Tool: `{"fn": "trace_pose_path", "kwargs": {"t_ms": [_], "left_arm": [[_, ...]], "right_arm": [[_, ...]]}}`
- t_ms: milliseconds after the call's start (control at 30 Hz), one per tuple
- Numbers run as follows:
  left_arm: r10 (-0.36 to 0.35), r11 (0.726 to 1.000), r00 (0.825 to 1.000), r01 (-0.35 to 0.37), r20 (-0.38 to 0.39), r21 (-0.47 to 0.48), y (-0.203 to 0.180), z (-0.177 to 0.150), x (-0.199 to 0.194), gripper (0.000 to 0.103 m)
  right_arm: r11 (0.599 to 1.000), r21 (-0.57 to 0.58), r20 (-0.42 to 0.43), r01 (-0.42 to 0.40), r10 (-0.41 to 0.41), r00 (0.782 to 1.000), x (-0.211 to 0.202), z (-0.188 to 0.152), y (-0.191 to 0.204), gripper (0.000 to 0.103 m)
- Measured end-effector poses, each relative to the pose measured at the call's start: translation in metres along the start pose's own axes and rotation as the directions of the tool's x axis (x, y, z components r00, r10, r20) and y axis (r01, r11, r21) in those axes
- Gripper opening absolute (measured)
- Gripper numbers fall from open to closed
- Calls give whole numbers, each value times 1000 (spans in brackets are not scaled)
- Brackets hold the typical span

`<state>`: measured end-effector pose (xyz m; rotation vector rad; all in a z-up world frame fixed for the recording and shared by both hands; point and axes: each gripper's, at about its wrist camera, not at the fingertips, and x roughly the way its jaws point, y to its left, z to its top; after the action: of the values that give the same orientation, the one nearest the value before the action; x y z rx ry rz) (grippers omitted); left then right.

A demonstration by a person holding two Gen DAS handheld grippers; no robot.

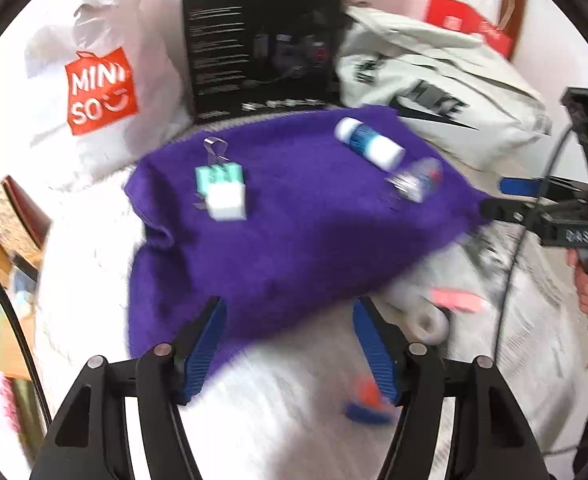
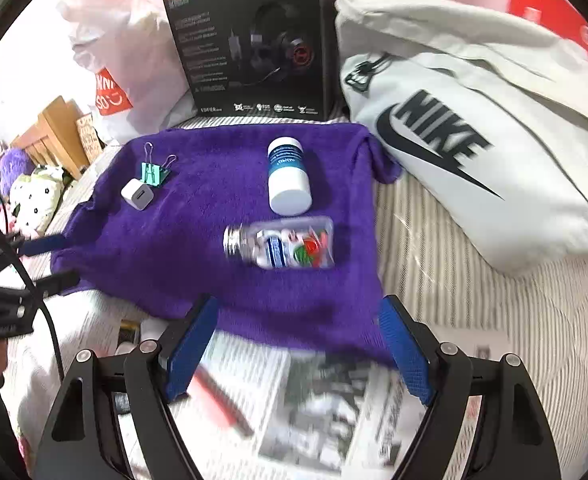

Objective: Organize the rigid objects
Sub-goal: 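Grasp the Vaseline tin with the left gripper while the right grasps the pink tube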

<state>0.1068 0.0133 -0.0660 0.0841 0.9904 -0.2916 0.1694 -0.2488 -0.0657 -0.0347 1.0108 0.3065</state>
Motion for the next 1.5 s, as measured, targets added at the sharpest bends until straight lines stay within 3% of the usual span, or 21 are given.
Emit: {"fn": "trace_pose_path", "kwargs": {"t_ms": [200, 400, 800, 967, 1100, 1300, 1500], "left_arm": [[-44, 998, 999, 45, -10, 37, -21, -33, 2, 65], [-29, 996, 998, 33, -51, 87, -27, -53, 13, 65], [-31, 974, 997, 47, -72, 223, -46, -53, 23, 65], [-45, 965, 996, 62, -75, 255, -53, -54, 26, 38], [-47, 971, 996, 64, -78, 232, -48, -55, 24, 38], [-61, 982, 995, 74, -81, 173, -36, -58, 21, 38], [-51, 989, 997, 60, -65, 139, -36, -60, 20, 38]], "right_arm": [[999, 43, -4, -24, 24, 1000, -25, -38, 2, 82], [998, 57, -23, -40, 42, 999, -28, -66, 8, 82], [997, 67, -82, -30, 36, 996, -13, -90, 11, 82], [999, 8, -85, -41, 42, 995, -5, -85, 23, 82], [996, -84, -83, -35, 28, 996, 7, -79, 38, 82], [977, -207, -115, -46, 22, 993, 26, -75, 53, 65], [945, -319, -94, -77, 50, 994, 32, -67, 65, 50]]}}
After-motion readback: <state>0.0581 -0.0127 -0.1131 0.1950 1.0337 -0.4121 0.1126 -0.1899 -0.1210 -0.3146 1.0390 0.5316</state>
